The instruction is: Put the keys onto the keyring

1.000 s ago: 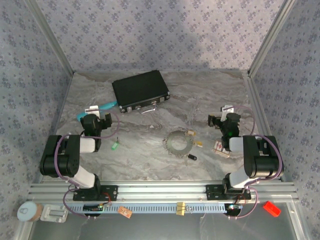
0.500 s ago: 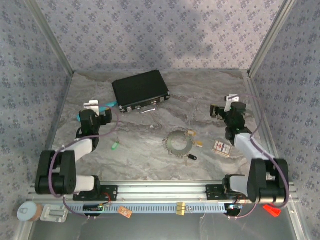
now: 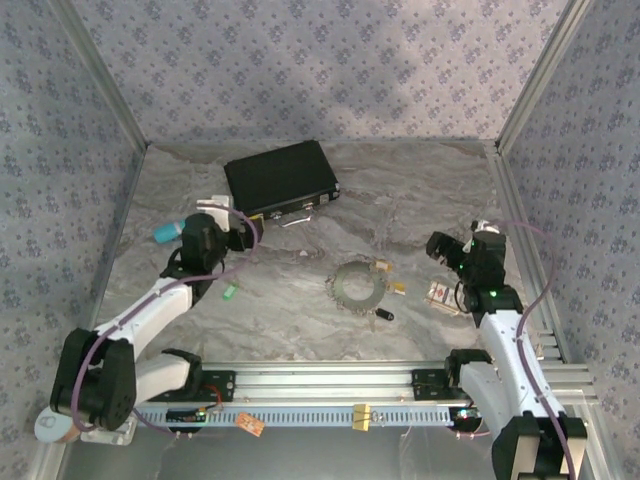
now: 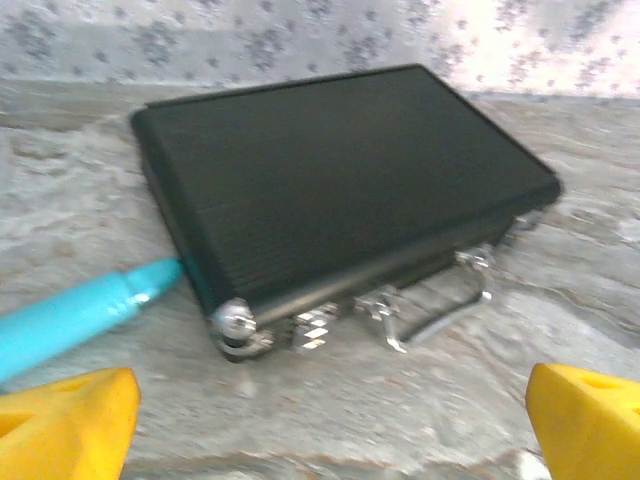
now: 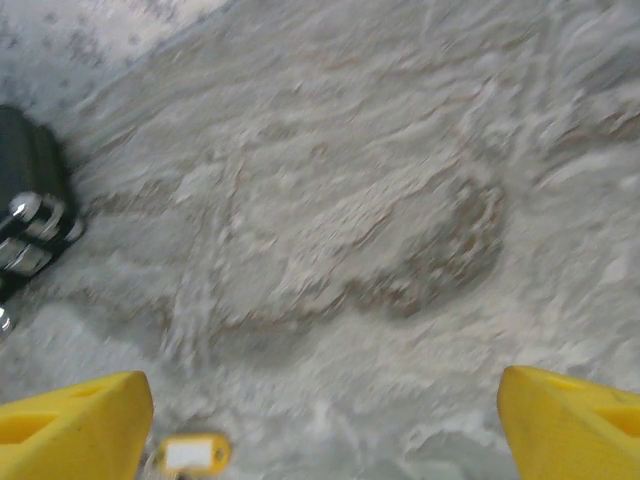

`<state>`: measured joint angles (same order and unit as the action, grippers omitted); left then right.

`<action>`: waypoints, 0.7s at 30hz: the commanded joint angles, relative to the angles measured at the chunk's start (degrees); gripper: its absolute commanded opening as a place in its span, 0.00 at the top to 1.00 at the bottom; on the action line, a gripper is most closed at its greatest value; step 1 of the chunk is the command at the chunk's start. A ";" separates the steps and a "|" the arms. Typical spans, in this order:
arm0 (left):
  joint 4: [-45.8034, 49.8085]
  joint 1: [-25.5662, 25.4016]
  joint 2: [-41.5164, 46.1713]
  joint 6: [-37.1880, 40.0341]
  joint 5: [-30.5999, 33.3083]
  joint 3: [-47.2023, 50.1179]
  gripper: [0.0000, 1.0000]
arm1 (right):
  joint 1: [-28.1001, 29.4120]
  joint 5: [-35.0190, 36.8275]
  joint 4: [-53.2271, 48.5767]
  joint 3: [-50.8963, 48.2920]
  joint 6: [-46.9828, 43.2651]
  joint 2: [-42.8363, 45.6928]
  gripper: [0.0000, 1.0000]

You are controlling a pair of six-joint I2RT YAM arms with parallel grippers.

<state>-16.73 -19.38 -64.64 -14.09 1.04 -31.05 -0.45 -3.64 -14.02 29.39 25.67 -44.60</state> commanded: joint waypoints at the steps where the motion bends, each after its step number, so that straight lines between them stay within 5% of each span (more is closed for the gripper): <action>1: 2.94 -4.48 3.87 -7.73 1.84 2.09 0.02 | 4.36 -6.96 -7.10 0.96 4.82 -0.94 0.16; 5: 1.76 -10.63 5.95 -13.85 7.52 6.36 0.02 | 16.37 -0.18 -15.05 6.02 5.69 -5.80 0.19; 13: 1.49 -14.77 3.33 -17.64 6.44 6.65 0.01 | 39.86 14.35 -28.20 15.14 12.07 -17.41 0.23; 18: 1.33 -14.83 2.12 -17.70 7.43 6.52 0.00 | 45.91 13.27 -29.84 18.24 15.33 -23.90 0.52; 21: 0.79 -14.86 1.21 -18.23 6.93 6.21 0.00 | 47.59 12.96 -29.66 18.96 17.25 -27.23 0.57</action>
<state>-14.96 -33.91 -62.78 -31.16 7.33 -23.68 45.89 7.66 -40.07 46.35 39.38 -69.82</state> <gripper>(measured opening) 0.996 0.431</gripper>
